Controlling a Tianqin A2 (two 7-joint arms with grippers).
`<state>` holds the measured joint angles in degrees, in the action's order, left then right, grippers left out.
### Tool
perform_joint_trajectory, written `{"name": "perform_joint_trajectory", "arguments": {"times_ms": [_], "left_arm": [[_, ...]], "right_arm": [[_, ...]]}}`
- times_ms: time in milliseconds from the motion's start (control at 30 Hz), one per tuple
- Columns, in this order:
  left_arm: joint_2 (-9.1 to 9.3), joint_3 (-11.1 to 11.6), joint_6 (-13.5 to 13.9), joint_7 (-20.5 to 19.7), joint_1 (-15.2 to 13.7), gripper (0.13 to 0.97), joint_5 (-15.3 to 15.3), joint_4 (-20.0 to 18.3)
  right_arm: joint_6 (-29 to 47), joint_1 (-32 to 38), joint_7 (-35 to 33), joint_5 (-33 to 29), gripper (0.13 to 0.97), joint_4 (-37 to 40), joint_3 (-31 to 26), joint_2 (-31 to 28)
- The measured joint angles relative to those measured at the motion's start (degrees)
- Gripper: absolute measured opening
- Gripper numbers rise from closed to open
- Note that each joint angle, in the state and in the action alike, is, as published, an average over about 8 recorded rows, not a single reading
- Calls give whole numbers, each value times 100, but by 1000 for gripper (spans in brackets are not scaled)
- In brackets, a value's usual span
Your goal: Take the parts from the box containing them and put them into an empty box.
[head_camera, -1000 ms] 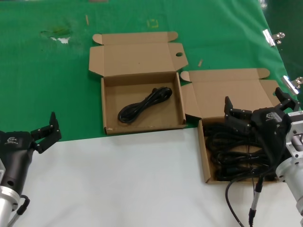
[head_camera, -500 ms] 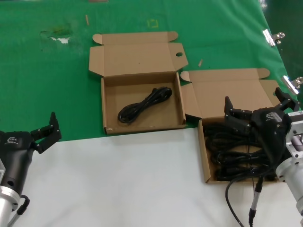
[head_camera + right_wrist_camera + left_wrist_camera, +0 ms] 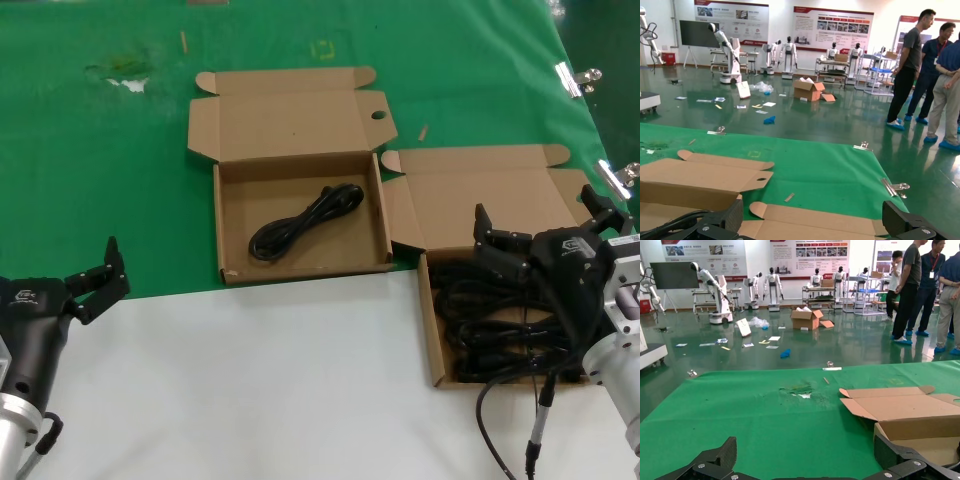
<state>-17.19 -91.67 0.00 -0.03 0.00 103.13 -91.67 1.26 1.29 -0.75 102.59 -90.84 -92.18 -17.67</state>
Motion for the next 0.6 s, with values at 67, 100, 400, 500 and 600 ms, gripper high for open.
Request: {"name": "perform_joint_trajectory", "arguments": {"times_ms": [67, 100, 400, 500, 600], "left_arm": [[0, 0, 0, 0, 0, 966, 0, 0], [0, 0, 0, 1, 0, 966, 0, 0], [0, 0, 0, 2, 0, 966, 0, 0], [0, 0, 0, 2, 0, 966, 0, 0], [0, 0, 0, 2, 0, 966, 0, 0]], "right_arm": [[0, 0, 0, 0, 966, 0, 0, 0], [0, 0, 0, 0, 966, 0, 0, 0], [0, 0, 0, 0, 966, 0, 0, 0], [0, 0, 0, 0, 966, 0, 0, 0], [0, 0, 0, 0, 966, 0, 0, 0]]}}
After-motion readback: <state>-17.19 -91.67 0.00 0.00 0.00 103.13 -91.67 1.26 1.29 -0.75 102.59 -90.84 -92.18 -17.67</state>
